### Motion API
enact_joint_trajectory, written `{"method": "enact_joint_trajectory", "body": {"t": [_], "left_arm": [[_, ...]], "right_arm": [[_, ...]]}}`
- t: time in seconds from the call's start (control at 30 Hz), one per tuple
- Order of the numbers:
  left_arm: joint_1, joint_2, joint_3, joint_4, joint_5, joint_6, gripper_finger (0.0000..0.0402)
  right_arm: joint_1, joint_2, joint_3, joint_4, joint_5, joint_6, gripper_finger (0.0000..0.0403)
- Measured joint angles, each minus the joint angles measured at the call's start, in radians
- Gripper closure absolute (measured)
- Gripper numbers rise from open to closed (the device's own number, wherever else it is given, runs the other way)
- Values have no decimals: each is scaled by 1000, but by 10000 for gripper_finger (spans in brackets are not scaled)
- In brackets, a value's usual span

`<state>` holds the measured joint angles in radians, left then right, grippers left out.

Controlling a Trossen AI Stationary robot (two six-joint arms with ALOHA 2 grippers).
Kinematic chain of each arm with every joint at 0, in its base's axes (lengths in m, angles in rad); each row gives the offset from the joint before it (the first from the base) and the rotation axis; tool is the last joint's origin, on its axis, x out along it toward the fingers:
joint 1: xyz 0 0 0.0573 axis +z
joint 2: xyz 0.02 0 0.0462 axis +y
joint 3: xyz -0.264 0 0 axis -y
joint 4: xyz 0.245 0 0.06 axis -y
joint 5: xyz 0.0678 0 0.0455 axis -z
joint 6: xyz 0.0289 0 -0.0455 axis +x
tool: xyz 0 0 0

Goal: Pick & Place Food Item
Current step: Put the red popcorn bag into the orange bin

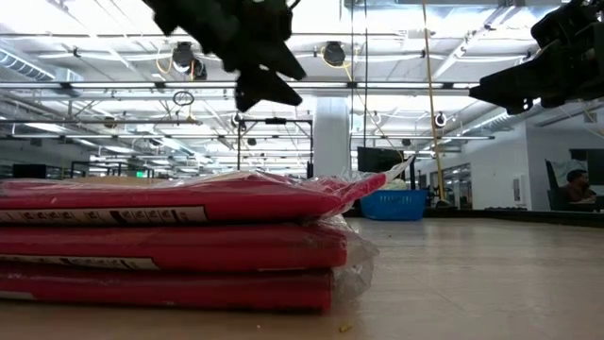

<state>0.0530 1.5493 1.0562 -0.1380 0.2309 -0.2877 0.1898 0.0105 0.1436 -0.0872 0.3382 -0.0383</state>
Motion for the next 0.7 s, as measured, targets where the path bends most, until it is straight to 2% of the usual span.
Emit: {"method": "enact_joint_trajectory", "body": {"t": [0.17,0.3,0.4,0.47,0.7], "left_arm": [[-203,2,-1,-133,-27,-60,206],[-351,14,-4,-160,-169,-76,206],[-436,37,0,-88,-312,-72,206],[-475,61,-1,-61,-365,-62,206],[-514,159,-1,66,-383,-62,206]], "right_arm": [[0,0,0,1,-1,0,216],[0,0,0,1,0,0,216],[0,0,0,0,0,0,216],[0,0,0,0,0,0,216],[0,0,0,1,0,0,216]]}}
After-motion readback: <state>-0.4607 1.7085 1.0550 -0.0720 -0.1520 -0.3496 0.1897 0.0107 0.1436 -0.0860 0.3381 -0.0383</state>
